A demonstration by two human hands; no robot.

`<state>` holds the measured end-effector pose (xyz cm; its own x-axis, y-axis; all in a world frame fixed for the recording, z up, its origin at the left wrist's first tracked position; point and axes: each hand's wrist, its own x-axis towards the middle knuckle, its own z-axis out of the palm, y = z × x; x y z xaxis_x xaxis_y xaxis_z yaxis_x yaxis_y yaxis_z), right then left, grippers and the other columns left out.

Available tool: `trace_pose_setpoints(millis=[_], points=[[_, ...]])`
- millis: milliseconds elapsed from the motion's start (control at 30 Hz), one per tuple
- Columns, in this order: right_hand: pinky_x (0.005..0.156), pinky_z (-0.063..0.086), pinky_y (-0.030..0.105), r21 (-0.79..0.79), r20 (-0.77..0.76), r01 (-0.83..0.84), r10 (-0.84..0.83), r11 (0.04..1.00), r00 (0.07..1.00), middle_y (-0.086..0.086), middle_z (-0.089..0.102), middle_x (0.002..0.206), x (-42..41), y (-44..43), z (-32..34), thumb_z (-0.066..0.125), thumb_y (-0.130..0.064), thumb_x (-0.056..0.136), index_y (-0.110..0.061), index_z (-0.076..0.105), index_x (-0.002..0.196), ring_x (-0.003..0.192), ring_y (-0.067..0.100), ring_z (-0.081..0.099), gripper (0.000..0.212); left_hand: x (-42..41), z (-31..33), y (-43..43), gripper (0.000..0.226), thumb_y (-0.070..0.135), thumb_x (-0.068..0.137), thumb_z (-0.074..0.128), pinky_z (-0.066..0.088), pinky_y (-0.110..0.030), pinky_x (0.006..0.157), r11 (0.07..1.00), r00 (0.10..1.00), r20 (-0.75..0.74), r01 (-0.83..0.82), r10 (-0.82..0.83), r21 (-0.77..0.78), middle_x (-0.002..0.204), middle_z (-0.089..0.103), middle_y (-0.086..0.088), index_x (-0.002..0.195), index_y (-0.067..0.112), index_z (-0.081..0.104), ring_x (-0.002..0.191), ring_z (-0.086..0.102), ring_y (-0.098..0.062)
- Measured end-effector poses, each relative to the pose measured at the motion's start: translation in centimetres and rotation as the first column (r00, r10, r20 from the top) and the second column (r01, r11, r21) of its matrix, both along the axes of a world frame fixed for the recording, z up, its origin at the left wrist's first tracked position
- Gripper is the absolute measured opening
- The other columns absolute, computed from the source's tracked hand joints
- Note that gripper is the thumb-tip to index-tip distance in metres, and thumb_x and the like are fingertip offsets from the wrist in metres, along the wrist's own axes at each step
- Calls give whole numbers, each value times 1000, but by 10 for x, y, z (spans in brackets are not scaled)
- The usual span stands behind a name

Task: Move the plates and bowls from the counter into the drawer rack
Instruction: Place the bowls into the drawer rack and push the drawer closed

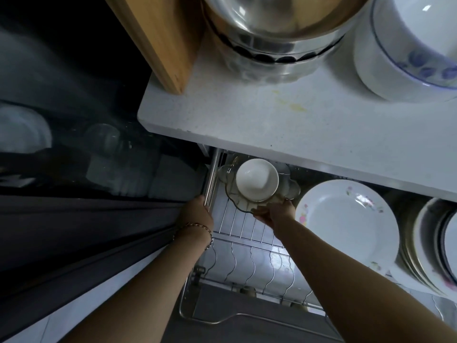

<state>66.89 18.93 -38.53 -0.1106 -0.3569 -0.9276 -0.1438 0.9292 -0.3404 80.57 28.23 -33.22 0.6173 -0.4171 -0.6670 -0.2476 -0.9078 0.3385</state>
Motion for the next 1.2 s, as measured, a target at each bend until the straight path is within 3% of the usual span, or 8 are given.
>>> trace_pose_setpoints(millis=[167,300,400,667,867,933,1067,1200], points=[[34,50,22,20,30,61,-61,998,998,26,62,97,4,4,8,34,10,94,-11,39,129,25,12,56,42,-3,6,-3,26,-11,87,36,51,-38,87,999,1000,-1,24,-24,23,103,66,-27,102,-8,57,100,64,-37],[39,51,23,1,-32,-55,55,998,998,13,54,75,0,7,18,45,-2,94,-5,46,89,40,17,56,6,-6,25,-9,30,-2,93,37,45,-39,97,980,993,7,116,-118,159,122,59,-25,118,-5,54,115,57,-37],[53,47,23,23,-19,-380,380,925,925,5,47,68,-15,2,47,46,-6,94,-9,45,70,56,14,49,24,-20,54,-14,37,6,92,46,43,-38,104,942,957,106,240,-270,235,134,48,-19,129,2,48,124,49,-33],[50,49,17,-107,50,-795,802,597,596,4,62,65,-81,-59,250,52,-15,92,-9,61,77,52,13,61,18,-87,180,-73,25,13,87,56,49,-25,81,800,972,101,234,-214,-553,107,66,-3,112,11,64,88,61,-17],[63,55,31,-285,-91,-446,439,848,894,21,60,104,-107,-133,305,52,-47,90,-13,42,125,74,29,65,50,-95,216,-169,65,40,86,57,51,-34,82,832,837,-545,-335,47,-442,139,45,-7,141,19,32,118,54,-30],[66,57,33,-392,-38,-333,347,857,937,19,51,116,-98,-149,293,52,-42,91,-12,32,140,89,30,61,60,-95,221,-187,45,35,92,51,51,-37,73,833,783,-618,-383,64,-399,124,46,-4,131,22,35,103,57,-30],[82,56,45,-541,47,-175,238,823,970,6,51,86,-85,-152,276,42,-8,93,-6,39,134,85,31,58,42,-96,224,-197,20,18,94,45,52,-36,65,818,771,-631,-411,78,-401,109,45,-6,113,21,38,66,58,-28],[77,58,45,-566,55,-151,220,810,974,9,55,87,-112,-127,280,38,2,89,-7,43,131,74,30,59,44,-104,227,-179,32,7,88,45,55,-41,70,886,859,-512,-230,-9,-402,101,53,-10,117,19,39,71,62,-33]])
